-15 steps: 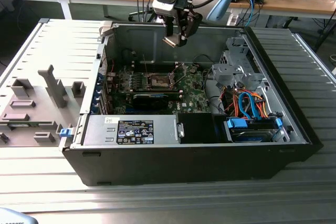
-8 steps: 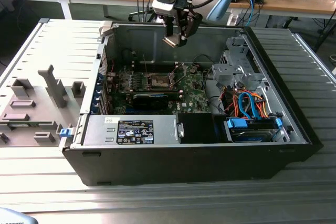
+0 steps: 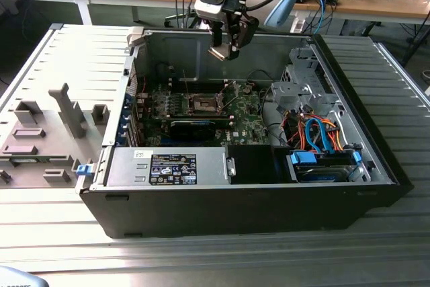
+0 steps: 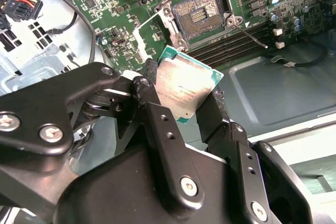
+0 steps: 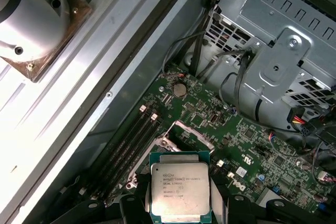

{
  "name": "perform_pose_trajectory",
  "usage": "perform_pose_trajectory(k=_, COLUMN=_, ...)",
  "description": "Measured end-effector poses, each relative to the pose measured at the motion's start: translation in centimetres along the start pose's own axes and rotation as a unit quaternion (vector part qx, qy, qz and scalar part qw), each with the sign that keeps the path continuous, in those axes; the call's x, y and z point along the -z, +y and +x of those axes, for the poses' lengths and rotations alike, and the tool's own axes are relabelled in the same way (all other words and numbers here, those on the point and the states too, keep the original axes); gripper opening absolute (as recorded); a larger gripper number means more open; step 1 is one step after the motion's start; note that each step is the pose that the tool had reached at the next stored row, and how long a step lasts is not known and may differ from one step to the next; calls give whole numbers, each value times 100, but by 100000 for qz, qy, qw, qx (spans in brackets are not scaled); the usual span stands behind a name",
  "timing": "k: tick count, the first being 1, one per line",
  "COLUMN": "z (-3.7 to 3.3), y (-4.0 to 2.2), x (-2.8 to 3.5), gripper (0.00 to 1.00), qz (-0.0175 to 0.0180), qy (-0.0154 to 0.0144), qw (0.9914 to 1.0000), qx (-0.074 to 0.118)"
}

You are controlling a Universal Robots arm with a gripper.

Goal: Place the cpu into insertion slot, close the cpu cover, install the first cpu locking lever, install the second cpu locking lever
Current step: 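Place the cpu into insertion slot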

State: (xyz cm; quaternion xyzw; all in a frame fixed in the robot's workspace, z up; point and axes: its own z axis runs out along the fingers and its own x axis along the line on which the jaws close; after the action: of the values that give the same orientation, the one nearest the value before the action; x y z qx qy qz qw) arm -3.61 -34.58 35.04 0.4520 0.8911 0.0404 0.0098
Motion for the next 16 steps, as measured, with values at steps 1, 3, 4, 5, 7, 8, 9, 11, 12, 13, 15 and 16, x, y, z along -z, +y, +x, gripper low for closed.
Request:
perform_pose_trajectory(k=1, z=0, y=0, x=0, gripper=54, qz=1, qy=-3, qw=100000, qx=-57)
perform_pose_trajectory(k=3, z=0, y=0, x=-1, gripper=54, qz=0, qy=-12, qw=100000, qx=-148)
perform_pose_trajectory(k=4, z=0, y=0, x=-1, gripper=54, qz=-3, qy=-13, qw=100000, qx=-180)
perform_pose_trajectory(k=5, z=0, y=0, x=-1, gripper=54, qz=0, qy=-16, qw=100000, qx=-206)
perform_pose_trajectory(k=7, z=0, y=0, x=-2, gripper=54, qz=-8, qy=-20, qw=100000, qx=-275)
perform_pose_trajectory(k=8, z=0, y=0, x=-2, gripper=54, qz=-4, qy=-24, qw=100000, qx=-308)
perform_pose_trajectory(k=9, z=0, y=0, x=-2, gripper=54, qz=-5, qy=-28, qw=99999, qx=-342)
perform_pose_trajectory(k=11, z=0, y=0, x=-3, gripper=54, qz=-7, qy=-33, qw=99999, qx=-423)
perform_pose_trajectory(k=12, z=0, y=0, x=-3, gripper=54, qz=-9, qy=-37, qw=99999, qx=-473)
perform_pose_trajectory(k=13, z=0, y=0, x=-3, gripper=54, qz=-7, qy=-41, qw=99999, qx=-518)
perform_pose_trajectory(k=15, z=0, y=0, x=-4, gripper=54, qz=-12, qy=-52, qw=99998, qx=-638)
perform_pose_trajectory(k=16, z=0, y=0, x=-4, gripper=54, qz=-11, qy=-54, qw=99998, qx=-672)
